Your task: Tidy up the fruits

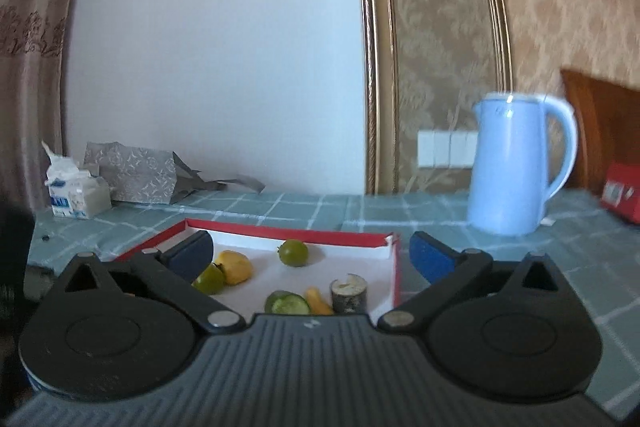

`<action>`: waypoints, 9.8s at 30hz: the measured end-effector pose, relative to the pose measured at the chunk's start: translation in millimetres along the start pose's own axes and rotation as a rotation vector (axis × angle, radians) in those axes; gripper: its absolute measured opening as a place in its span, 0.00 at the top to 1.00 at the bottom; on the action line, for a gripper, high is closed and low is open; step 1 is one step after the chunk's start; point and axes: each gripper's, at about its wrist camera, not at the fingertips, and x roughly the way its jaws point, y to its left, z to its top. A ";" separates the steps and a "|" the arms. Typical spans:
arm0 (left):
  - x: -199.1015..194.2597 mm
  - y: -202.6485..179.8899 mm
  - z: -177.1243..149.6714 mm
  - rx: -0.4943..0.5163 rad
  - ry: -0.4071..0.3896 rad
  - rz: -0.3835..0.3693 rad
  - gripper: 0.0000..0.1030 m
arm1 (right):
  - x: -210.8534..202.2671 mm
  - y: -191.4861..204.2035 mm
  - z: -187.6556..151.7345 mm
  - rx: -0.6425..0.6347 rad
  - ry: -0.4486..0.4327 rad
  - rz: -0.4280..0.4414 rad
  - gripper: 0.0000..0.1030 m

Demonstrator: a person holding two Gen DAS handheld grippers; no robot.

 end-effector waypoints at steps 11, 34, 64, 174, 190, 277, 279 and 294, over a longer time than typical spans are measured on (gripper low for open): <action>-22.5 15.0 -10.8 -0.028 -0.053 -0.021 0.19 | -7.5 -3.6 -14.0 -0.020 0.088 -0.026 0.00; -41.8 -39.9 -16.4 0.027 -0.104 -0.174 0.10 | 0.2 -35.7 -18.8 0.182 0.158 -0.088 0.00; -11.4 -87.6 -13.7 0.112 0.026 -0.224 0.03 | 30.2 -48.7 -32.4 0.155 0.374 -0.274 0.00; -19.0 16.0 -20.8 -0.059 -0.007 -0.089 0.68 | 79.1 63.5 -39.9 -0.024 0.442 0.160 0.77; -26.2 15.0 -20.4 -0.066 -0.023 -0.119 0.68 | 54.7 8.3 -39.6 0.085 0.426 0.051 0.77; -36.8 6.2 -25.1 -0.003 -0.071 -0.047 0.14 | 42.5 21.9 -9.8 0.014 0.342 0.064 0.77; -35.2 9.1 -25.1 -0.020 -0.063 -0.043 0.14 | 49.6 28.6 3.5 -0.019 0.318 0.068 0.77; -29.7 13.4 -22.8 -0.047 -0.036 -0.034 0.14 | 135.8 68.3 -6.5 -0.144 0.398 0.078 0.77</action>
